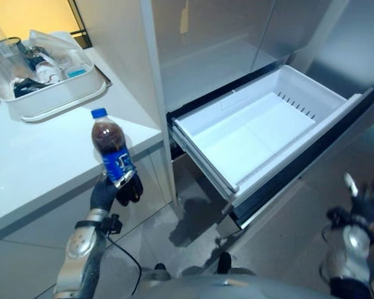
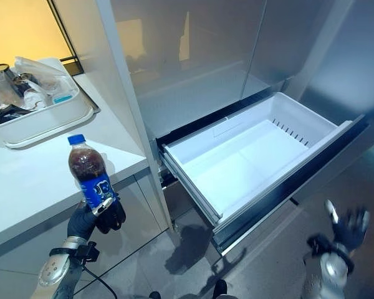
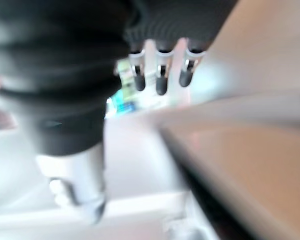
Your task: Take the drinks into the refrigerator
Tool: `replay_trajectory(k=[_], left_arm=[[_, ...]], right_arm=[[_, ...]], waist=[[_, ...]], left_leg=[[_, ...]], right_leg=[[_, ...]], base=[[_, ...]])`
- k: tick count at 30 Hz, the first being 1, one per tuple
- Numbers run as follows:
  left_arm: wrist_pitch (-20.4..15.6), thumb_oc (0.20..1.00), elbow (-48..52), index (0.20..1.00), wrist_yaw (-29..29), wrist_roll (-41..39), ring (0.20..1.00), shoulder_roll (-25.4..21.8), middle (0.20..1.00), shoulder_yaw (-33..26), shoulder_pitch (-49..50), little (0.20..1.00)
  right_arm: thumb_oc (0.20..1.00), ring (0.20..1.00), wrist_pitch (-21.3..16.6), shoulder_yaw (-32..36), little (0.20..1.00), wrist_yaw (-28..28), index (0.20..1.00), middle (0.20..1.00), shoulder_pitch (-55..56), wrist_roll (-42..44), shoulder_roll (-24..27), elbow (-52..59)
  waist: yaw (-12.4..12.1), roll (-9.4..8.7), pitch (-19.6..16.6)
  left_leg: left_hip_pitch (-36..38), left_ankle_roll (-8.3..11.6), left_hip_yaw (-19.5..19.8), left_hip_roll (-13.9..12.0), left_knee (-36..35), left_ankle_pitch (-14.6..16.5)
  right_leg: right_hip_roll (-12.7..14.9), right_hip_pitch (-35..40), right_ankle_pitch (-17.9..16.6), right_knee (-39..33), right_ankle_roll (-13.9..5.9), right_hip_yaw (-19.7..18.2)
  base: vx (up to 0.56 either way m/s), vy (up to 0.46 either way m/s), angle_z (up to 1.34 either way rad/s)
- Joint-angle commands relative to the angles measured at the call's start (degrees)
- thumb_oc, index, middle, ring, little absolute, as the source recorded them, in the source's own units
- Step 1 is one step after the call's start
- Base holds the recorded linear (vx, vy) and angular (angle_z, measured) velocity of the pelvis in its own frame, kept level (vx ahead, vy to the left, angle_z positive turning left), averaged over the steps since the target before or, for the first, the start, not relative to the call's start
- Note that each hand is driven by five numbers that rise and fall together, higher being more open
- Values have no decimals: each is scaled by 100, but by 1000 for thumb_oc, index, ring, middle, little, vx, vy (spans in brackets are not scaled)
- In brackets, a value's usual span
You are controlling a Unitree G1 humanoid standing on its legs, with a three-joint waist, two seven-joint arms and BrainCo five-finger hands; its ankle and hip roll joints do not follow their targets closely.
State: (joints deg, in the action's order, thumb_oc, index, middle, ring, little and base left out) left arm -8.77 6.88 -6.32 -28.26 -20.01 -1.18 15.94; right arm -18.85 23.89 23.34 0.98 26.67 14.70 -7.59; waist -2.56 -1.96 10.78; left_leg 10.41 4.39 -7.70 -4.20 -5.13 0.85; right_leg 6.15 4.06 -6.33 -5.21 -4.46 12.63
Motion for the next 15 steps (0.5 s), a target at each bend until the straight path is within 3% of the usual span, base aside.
replay_trajectory(k=[1,5,8,11,15], left_arm=[[-626,200,958,200,-181,-51,200,17,200,-231,-539,200],[-645,200,867,200,-210,27,200,45,200,-168,-595,200],[-651,200,823,200,-302,62,200,36,200,-145,-604,200],[-678,200,686,200,-538,-121,200,5,200,3,-642,200],[-670,200,486,200,-691,-329,200,0,200,175,-741,200]], right_arm=[[1000,1000,-309,136,1000,30,1000,1000,-302,-408,176,-123],[1000,1000,-295,-168,1000,-229,1000,1000,-532,-713,296,566],[1000,1000,-306,-448,1000,-744,1000,1000,-553,-812,453,1175],[1000,1000,-336,-864,1000,-1456,1000,1000,-700,-545,790,1221],[1000,1000,-242,-1365,1000,-1926,1000,1000,-898,-280,950,1254]], waist=[[-141,9,-194],[-153,10,-196],[-176,1,-185],[-227,-17,-188],[-269,-37,-190]], left_leg=[[-8,-472,99,440,13,483],[6,-466,75,435,13,469],[0,-463,78,434,13,448],[-12,-457,90,438,13,427],[-18,-456,94,438,13,404]], right_leg=[[-65,94,373,542,-158,133],[-71,109,368,521,-148,124],[-69,109,357,514,-147,133],[-63,111,351,509,-145,163],[-53,112,343,516,-144,192]], base=[[4,0,-3],[-10,-2,-4],[0,0,0],[0,0,0],[0,0,0]])
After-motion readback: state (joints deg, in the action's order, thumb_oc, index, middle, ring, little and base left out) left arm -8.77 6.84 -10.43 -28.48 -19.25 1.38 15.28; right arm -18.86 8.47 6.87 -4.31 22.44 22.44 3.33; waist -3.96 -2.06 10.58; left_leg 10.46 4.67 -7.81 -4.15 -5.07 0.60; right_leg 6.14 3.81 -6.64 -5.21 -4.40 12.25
